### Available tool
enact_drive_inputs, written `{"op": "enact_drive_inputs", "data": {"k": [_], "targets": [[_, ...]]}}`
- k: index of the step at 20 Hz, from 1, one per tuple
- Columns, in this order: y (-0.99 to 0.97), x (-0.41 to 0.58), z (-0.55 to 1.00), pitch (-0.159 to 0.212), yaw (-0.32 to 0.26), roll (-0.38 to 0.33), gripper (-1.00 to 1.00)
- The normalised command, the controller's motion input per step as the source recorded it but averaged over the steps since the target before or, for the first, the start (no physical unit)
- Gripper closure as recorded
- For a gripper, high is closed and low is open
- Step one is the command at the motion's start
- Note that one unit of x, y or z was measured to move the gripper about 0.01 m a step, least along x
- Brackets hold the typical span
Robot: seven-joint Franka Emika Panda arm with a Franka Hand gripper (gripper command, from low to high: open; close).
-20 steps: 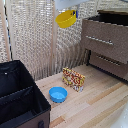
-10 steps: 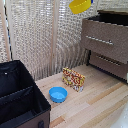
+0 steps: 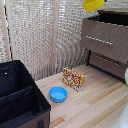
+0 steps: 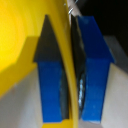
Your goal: Kindly move your gripper toward the top drawer's handle. With caution, hold the handle robustly using your gripper and pull open the top drawer. Let the handle go. Relocate your gripper to the bowl placed in the background. Gently hold the bowl using your gripper. Bring the gripper and the bowl to the ajar drawer. Softly release the bowl into it.
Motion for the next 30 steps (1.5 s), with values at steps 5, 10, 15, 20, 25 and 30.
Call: {"op": "enact_drive_inputs", "data": {"k": [5,10,15,20,25,30], "targets": [[-0.87,-0.202,0.10,0.037,-0.123,0.007,1.00],[-0.96,-0.111,-0.02,0.001,-0.088,0.008,1.00],[-0.77,-0.038,-0.06,-0.002,-0.094,0.000,1.00],[-0.05,-0.030,-0.02,0.009,-0.024,-0.002,-1.00],[0.01,-0.099,-0.02,0.029,0.024,0.036,-1.00],[-0.23,0.161,0.04,0.007,-0.008,0.088,-1.00]]}}
